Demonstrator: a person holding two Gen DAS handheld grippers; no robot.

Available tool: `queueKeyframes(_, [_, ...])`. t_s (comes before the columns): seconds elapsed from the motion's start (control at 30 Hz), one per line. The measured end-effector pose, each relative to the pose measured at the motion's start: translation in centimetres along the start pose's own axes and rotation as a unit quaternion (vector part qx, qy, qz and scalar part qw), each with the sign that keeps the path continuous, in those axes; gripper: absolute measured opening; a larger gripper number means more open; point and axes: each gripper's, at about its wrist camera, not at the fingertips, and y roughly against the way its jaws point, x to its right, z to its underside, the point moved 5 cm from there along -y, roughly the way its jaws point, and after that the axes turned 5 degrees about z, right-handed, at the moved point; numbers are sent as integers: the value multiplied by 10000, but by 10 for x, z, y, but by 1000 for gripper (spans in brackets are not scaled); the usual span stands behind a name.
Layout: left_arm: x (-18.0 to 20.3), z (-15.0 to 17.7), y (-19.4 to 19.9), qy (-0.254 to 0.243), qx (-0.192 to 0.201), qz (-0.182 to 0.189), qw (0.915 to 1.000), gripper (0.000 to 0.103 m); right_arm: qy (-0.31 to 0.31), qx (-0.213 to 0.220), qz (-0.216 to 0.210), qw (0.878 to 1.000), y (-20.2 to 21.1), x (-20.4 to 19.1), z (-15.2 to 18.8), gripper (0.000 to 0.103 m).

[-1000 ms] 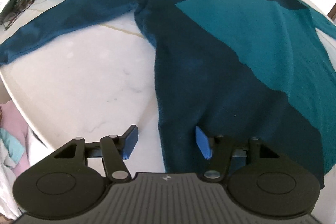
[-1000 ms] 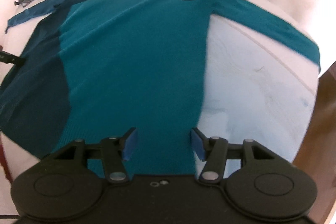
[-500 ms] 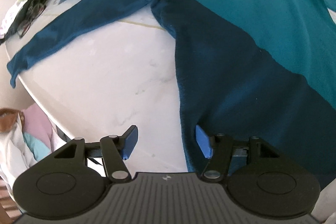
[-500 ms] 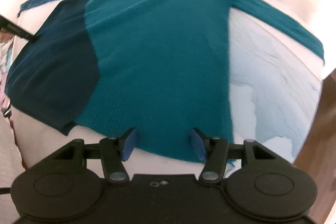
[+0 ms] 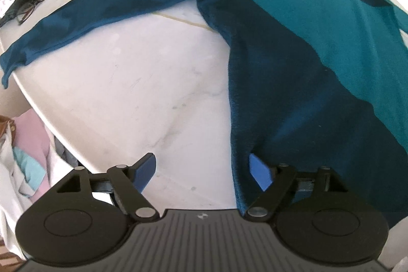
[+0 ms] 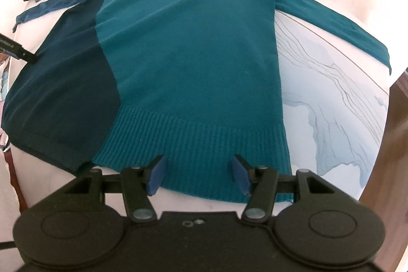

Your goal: Fold clothes

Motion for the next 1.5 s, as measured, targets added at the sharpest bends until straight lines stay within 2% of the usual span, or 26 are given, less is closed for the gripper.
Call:
queueKeyframes(0.2, [-17,2,6,65,254,388,9989,79,-287,64,122,9995,9,-13,-15,103])
queueKeyframes(0.33, [-58,-6,12,314,533,525,9967,79,-412,43,199,9989,9,-36,-34,103])
queueKeyframes(0.57, [-172,-31,21,742,879,403,9926,79,-601,-262,347,9972,-8,-92,-74,103])
queueKeyframes(0.87, [-312,-63,22,1458,923,341,9844,79,-762,-696,618,9927,-36,-151,-109,103])
queueKeyframes(1.0, [-361,-75,19,2030,856,554,9739,79,-877,-896,692,9897,-46,-162,-110,103])
queueKeyframes(1.2, [-398,-88,11,2736,823,879,9543,79,-1074,-998,739,9864,-52,-165,-112,103])
queueKeyframes(1.4, [-423,-89,-6,3511,855,1072,9262,81,-1267,-1098,786,9827,-58,-167,-114,103])
queueKeyframes(1.43, [-424,-89,-6,3542,892,1103,9243,81,-1265,-1096,799,9826,-57,-168,-114,103])
queueKeyframes(1.5, [-424,-91,-6,3469,904,1035,9278,80,-1262,-1093,827,9825,-57,-168,-114,103])
